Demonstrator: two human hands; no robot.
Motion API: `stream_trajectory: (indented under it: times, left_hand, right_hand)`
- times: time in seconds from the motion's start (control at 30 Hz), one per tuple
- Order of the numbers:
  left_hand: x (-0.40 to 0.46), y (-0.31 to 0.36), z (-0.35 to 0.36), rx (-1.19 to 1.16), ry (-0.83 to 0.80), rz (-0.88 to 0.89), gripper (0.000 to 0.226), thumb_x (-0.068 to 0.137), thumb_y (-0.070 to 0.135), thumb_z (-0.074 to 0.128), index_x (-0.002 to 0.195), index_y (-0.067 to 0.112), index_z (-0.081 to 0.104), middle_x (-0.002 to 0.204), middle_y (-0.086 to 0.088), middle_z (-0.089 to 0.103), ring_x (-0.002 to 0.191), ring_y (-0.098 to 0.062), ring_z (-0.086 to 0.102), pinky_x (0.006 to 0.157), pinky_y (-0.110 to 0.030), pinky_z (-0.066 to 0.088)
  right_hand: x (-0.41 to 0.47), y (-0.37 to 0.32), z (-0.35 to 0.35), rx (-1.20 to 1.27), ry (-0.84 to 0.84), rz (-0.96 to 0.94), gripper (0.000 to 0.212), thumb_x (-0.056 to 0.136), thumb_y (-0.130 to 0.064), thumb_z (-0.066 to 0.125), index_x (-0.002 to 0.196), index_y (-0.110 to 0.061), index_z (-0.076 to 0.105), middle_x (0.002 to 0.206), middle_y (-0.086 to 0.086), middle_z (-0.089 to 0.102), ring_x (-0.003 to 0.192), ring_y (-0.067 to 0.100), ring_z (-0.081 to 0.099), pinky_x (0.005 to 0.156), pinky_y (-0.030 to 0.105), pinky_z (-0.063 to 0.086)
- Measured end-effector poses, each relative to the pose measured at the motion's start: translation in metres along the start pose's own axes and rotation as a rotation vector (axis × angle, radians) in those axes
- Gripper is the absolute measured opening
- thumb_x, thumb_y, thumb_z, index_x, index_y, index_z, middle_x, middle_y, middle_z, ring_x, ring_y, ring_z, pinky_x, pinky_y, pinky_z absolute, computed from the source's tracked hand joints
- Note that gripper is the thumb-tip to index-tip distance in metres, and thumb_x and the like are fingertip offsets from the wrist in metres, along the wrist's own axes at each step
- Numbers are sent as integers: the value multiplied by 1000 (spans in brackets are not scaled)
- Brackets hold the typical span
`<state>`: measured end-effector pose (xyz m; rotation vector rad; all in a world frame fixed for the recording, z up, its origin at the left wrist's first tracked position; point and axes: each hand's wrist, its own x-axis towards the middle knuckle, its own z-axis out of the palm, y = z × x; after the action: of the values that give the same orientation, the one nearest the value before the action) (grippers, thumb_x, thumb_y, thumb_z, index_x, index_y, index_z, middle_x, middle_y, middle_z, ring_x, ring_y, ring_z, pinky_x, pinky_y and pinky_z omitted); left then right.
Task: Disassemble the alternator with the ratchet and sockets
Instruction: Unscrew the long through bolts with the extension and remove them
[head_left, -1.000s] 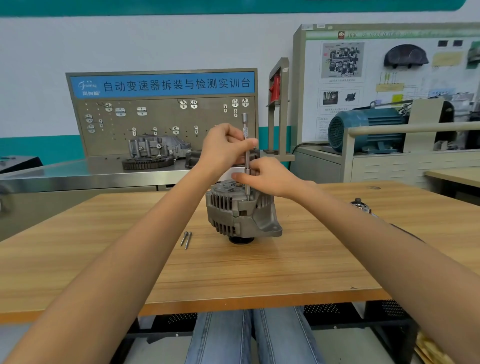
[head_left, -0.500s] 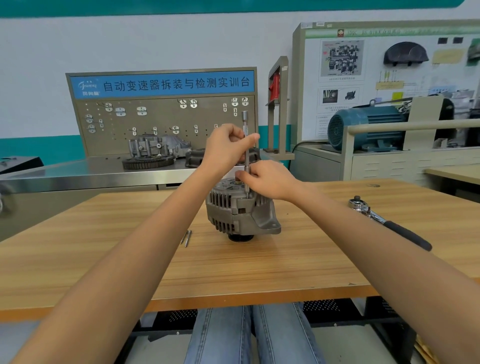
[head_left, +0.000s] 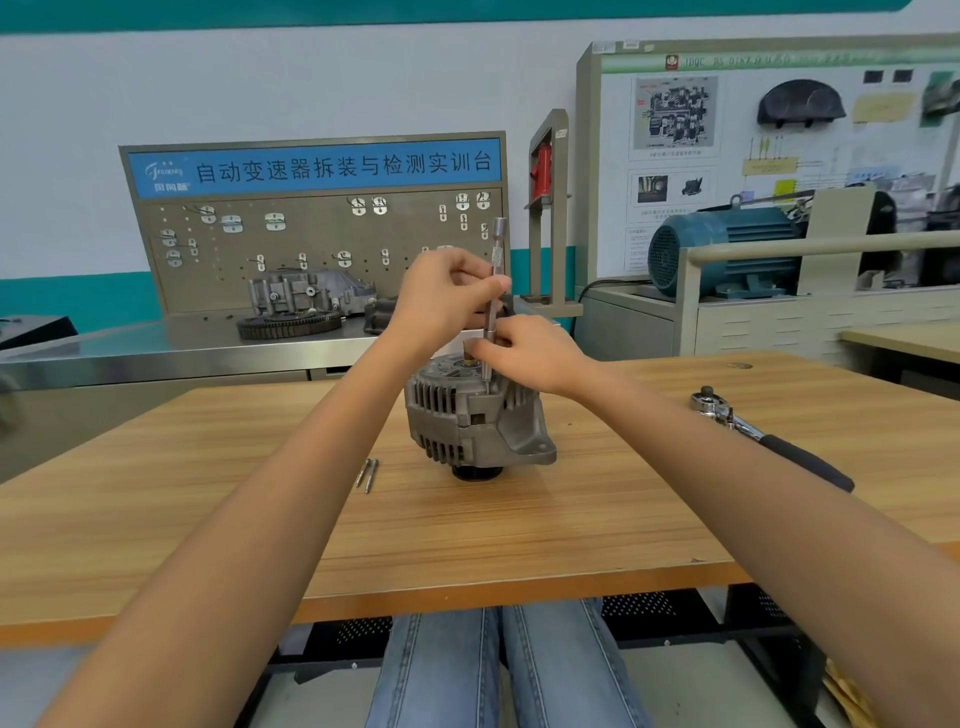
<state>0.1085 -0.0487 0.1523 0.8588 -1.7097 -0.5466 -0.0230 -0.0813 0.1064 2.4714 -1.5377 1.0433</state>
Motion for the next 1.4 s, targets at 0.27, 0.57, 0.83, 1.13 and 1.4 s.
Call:
stream_trajectory:
  times: [0.27,0.57,0.83,1.13,1.4]
  left_hand:
    - [1,-8,4,8,119,-34,25,86,18,71,77,18,48,68,1,49,63,-12,55,79,-43,58]
    - [-2,-6,1,-99,-27,-62,15,96,6,53,108,1,62,85,-4,67,76,-11,67,71,-22,58]
    - [0,-2,0,-4,66,-81,17,85,14,71,80,11,56,84,-14,67,81,-22,70,66,-29,59]
    - [-6,-7,5,-87,15,-22,16,94,8,58,105,-1,64,86,-6,69,79,-14,66,77,-24,58]
    - [-4,-1,2,-40,8,-84,30,91,3,61,121,-4,59,106,-19,69,88,-20,68,81,-32,58]
  right_hand:
    - [-2,0,1,102,39,6,47,92,-41,53,51,-23,38,42,-10,34,37,0,39,49,24,28]
    - [-4,-2,2,24,47,-19,35,90,-36,47,58,-24,40,51,-9,43,50,7,42,51,26,32]
    - [-5,-2,3,-4,44,-29,43,91,-48,50,56,-26,38,47,-11,39,42,1,41,50,21,28]
    - [-6,-2,0,-48,15,-42,41,98,-42,42,60,-26,41,53,-9,45,51,5,44,51,25,30]
    - [-5,0,1,-51,14,-17,36,94,-39,41,61,-24,42,55,-9,45,52,7,43,52,27,32]
